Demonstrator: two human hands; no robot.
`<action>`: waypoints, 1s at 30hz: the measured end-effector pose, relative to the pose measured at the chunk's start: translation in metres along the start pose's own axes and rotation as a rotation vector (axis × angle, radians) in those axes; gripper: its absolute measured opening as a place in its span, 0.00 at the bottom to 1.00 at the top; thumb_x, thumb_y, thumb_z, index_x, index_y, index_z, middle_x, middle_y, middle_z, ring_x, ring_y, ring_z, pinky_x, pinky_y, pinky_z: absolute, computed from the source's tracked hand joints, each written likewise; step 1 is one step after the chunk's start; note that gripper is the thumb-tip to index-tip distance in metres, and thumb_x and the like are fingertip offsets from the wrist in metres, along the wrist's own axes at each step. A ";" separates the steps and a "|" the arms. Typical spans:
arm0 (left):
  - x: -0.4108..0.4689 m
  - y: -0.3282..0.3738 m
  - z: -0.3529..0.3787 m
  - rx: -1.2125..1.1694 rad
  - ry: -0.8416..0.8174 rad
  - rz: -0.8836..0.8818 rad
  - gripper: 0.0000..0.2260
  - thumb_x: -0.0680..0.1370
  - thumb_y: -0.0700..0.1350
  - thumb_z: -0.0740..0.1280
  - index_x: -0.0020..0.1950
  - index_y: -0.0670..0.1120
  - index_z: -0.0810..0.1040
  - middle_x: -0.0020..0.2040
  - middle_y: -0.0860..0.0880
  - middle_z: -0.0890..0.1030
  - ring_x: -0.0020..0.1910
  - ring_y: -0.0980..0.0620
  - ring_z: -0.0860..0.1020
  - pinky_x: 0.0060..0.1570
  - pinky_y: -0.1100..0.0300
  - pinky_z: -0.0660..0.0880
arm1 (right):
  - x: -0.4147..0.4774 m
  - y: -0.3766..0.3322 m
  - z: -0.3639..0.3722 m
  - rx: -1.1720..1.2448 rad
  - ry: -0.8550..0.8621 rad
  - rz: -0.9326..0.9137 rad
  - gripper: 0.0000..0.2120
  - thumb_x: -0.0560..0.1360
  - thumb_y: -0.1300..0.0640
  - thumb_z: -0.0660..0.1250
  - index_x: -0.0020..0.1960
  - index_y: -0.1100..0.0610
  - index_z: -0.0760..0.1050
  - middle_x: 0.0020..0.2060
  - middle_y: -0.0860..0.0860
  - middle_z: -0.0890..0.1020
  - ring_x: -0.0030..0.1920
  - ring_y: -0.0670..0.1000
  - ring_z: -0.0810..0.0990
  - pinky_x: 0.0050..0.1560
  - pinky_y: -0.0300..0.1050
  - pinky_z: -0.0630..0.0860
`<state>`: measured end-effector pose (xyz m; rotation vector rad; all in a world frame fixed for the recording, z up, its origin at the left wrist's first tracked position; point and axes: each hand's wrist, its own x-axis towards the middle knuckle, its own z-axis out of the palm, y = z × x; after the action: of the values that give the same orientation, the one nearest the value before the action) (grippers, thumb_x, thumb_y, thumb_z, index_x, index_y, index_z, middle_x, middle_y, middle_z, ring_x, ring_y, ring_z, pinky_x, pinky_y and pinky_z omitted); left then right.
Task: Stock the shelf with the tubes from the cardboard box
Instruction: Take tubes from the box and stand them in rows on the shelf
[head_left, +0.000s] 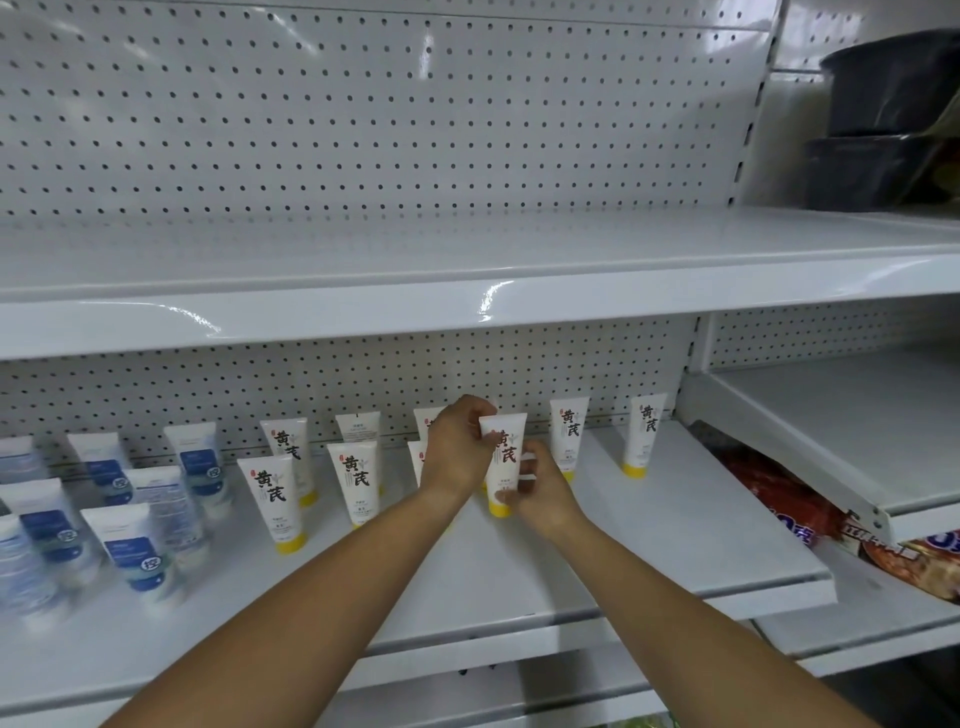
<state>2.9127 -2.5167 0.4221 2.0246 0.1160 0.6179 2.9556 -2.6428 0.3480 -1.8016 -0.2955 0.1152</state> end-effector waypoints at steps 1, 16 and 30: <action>0.000 -0.001 0.000 0.025 -0.004 0.015 0.13 0.71 0.33 0.72 0.49 0.49 0.79 0.48 0.49 0.82 0.46 0.51 0.81 0.49 0.52 0.80 | 0.000 0.000 0.002 -0.003 -0.007 -0.003 0.28 0.68 0.70 0.73 0.58 0.48 0.67 0.51 0.44 0.78 0.52 0.50 0.80 0.54 0.49 0.80; -0.005 -0.009 0.012 0.280 -0.090 0.126 0.15 0.73 0.33 0.66 0.54 0.49 0.77 0.51 0.49 0.75 0.50 0.49 0.76 0.49 0.51 0.77 | 0.001 0.015 0.001 -0.003 -0.031 -0.004 0.28 0.70 0.70 0.72 0.61 0.50 0.65 0.51 0.47 0.79 0.51 0.48 0.81 0.51 0.43 0.79; -0.010 -0.010 0.016 0.332 -0.098 0.136 0.15 0.75 0.34 0.65 0.56 0.50 0.75 0.53 0.49 0.74 0.49 0.48 0.77 0.46 0.49 0.78 | 0.002 0.024 -0.001 -0.021 -0.049 0.012 0.26 0.72 0.69 0.71 0.61 0.50 0.65 0.56 0.49 0.78 0.53 0.47 0.81 0.51 0.41 0.79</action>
<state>2.9132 -2.5273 0.4036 2.3956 0.0223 0.6137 2.9613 -2.6488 0.3255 -1.8238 -0.3219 0.1660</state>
